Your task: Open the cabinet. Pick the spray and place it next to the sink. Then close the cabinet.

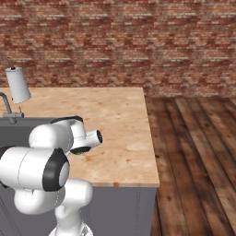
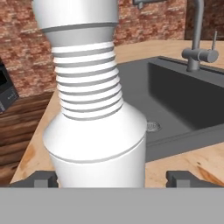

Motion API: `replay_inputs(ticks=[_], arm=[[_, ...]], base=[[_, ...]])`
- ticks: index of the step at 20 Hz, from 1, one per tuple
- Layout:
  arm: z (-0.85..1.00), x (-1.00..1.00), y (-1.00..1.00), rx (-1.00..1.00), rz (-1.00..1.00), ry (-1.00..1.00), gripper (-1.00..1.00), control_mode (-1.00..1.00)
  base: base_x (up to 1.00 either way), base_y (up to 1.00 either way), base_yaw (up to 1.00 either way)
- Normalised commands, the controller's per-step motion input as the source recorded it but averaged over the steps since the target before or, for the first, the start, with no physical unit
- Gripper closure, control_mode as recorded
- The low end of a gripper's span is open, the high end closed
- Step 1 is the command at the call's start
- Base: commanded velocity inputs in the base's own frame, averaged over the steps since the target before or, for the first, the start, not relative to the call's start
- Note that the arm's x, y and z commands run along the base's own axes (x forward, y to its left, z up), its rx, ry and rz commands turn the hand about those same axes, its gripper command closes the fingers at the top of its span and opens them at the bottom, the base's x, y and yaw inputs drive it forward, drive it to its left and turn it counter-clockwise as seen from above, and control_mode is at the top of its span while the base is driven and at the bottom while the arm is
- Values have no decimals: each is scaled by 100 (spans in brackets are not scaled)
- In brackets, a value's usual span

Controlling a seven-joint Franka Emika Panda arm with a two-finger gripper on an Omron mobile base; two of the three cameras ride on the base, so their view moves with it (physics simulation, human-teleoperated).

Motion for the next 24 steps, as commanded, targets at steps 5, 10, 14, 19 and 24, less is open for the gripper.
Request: replay_inputs(ticks=[5,10,14,19,24], arm=[[0,-6,-12,0,0,0,-100,-100],[17,-21,-23,2,0,0,-100,-100],[20,-18,-19,4,0,0,-100,-100],[44,-20,-36,2,0,0,-100,-100],[58,-36,-47,3,-4,0,-100,-100]], base=[[0,0,0],[0,0,0],[0,0,0],[0,0,0],[0,0,0]])
